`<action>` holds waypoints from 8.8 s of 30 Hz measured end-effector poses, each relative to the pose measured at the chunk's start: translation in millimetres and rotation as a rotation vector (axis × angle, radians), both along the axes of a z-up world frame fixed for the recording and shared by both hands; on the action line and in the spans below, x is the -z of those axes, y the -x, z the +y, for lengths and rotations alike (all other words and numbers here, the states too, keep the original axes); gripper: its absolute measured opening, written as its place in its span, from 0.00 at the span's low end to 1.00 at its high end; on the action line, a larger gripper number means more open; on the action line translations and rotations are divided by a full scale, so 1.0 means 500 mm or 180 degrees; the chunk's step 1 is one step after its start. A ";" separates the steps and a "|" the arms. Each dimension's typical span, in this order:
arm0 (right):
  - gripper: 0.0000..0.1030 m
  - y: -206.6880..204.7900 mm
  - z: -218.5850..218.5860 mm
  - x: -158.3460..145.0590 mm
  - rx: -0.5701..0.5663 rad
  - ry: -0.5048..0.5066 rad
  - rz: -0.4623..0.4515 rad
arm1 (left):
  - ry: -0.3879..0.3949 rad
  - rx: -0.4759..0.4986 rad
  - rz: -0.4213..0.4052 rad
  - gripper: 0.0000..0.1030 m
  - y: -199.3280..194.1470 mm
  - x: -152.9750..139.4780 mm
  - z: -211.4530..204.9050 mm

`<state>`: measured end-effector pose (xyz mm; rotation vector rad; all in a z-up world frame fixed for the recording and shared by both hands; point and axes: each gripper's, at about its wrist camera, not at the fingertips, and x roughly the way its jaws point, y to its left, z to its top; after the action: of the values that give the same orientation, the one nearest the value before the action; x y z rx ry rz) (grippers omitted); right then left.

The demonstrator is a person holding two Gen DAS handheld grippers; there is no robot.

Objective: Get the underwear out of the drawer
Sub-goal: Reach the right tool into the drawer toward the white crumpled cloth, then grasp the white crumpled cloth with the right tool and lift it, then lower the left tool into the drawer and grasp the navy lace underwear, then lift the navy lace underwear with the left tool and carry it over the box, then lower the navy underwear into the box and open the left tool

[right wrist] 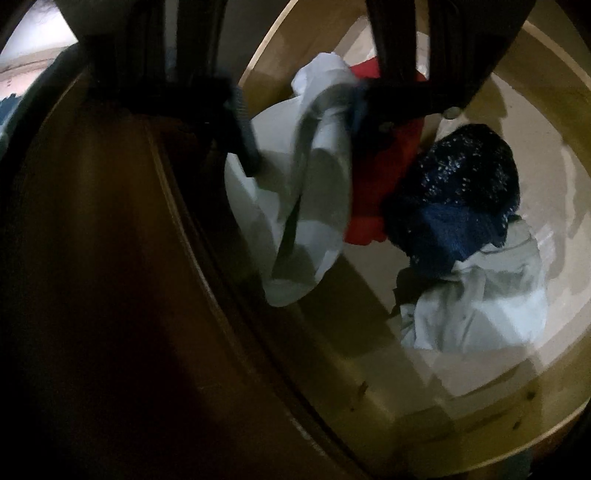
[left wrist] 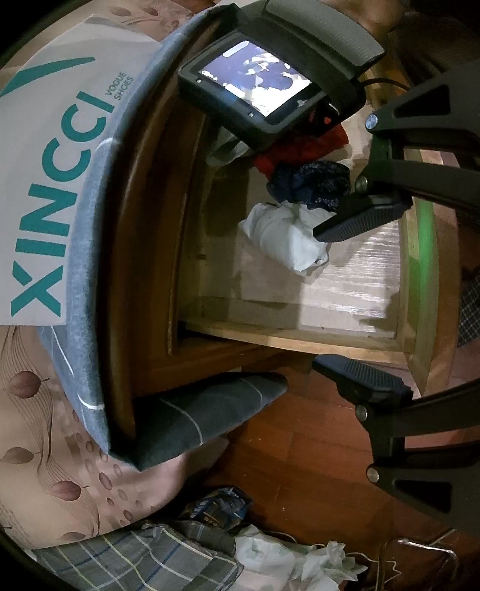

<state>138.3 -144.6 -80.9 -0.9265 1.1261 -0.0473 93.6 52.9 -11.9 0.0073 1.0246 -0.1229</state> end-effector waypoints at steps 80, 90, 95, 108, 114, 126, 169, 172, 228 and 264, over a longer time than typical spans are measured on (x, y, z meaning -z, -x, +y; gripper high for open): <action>0.26 -0.034 -0.101 0.088 0.0008 -0.0654 0.0805 | 0.0041 -0.0006 0.0112 0.63 -0.007 0.011 -0.002; 0.17 -0.004 -0.122 0.027 0.0111 -0.1020 0.0817 | 0.0011 0.0004 0.0131 0.63 -0.008 0.015 -0.005; 0.17 0.021 -0.142 -0.030 0.0223 -0.1310 0.0663 | 0.0017 0.0035 0.0169 0.63 -0.009 0.016 -0.009; 0.17 0.109 -0.220 -0.168 0.1165 -0.2568 -0.0005 | -0.0032 0.0340 0.0333 0.63 -0.007 0.031 -0.064; 0.17 0.124 -0.223 -0.171 0.1247 -0.2881 -0.0117 | 0.0287 0.0598 0.0778 0.63 -0.031 0.059 -0.094; 0.19 0.128 -0.241 -0.149 0.1356 -0.3010 -0.0079 | 0.0217 0.0776 0.1456 0.63 -0.102 0.141 -0.179; 0.20 0.090 -0.220 -0.097 0.1384 -0.2907 0.0230 | 0.0242 0.0568 0.1771 0.23 -0.116 0.139 -0.194; 0.20 0.088 -0.214 -0.094 0.1367 -0.2845 0.0229 | 0.0224 0.0594 0.1568 0.23 -0.093 0.106 -0.174; 0.20 0.086 -0.203 -0.072 0.1300 -0.2679 0.0280 | -0.0014 0.0449 -0.1239 0.23 -0.164 -0.545 -0.099; 0.20 0.082 -0.189 -0.060 0.1303 -0.2672 0.0353 | -0.0159 0.0320 -0.0846 0.55 -0.229 -0.418 -0.129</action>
<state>97.5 -239.1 -51.1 0.0525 1.2651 0.1378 208.3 -11.4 197.2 0.1179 0.7615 -0.1828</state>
